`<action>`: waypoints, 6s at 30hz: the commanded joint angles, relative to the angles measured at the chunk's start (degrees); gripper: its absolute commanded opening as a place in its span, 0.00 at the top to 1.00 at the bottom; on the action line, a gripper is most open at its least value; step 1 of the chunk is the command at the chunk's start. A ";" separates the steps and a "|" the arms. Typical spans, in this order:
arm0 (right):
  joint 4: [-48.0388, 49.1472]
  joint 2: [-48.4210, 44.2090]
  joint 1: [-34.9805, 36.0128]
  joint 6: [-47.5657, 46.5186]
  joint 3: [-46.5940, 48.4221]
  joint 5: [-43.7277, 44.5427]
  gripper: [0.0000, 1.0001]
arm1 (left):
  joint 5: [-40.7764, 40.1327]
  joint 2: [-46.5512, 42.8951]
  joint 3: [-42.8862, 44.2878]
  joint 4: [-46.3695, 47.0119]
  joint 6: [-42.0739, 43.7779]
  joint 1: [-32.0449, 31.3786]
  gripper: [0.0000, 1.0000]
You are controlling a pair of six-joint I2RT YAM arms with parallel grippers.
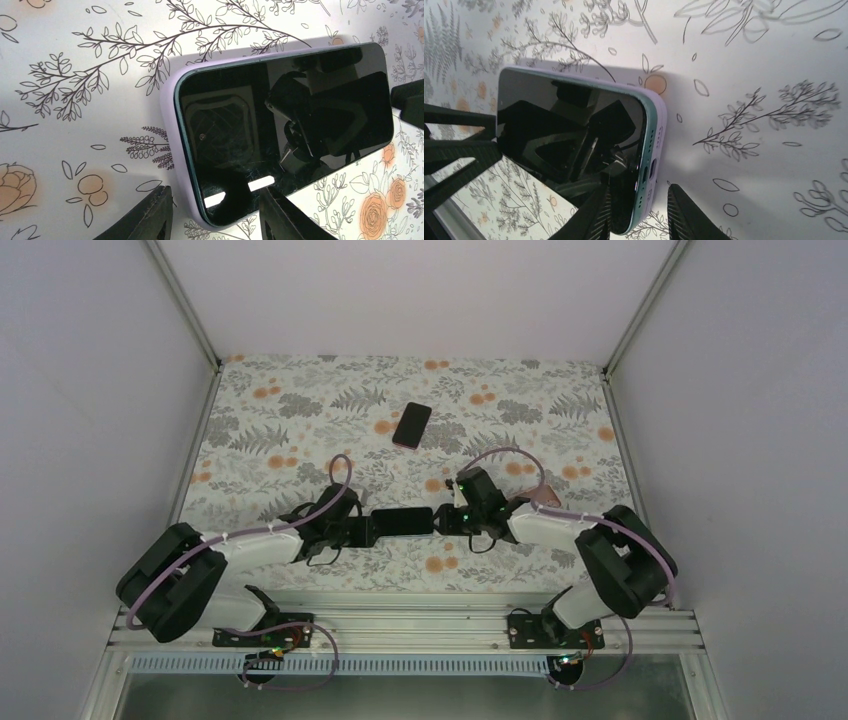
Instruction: Put the phone into the phone case
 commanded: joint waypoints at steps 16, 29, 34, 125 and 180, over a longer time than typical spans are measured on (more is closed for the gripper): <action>-3.20 7.77 6.19 -1.97 4.34 2.51 0.92 | -2.03 4.68 2.54 -1.85 1.77 -3.44 0.71; -13.20 17.61 10.38 -1.63 5.91 16.56 0.92 | -3.44 5.78 2.66 -2.50 2.94 -3.64 0.70; -12.21 16.84 10.54 -3.45 5.72 12.58 0.87 | -5.07 6.96 2.87 -2.99 3.26 -3.53 0.69; -25.25 14.96 -0.69 -29.40 31.31 -2.51 0.30 | -1.93 -9.89 -0.64 -3.54 -4.92 -4.18 0.40; -12.73 4.61 6.39 -16.36 8.79 -10.17 0.48 | 2.92 0.08 0.48 -0.44 1.27 -0.54 0.22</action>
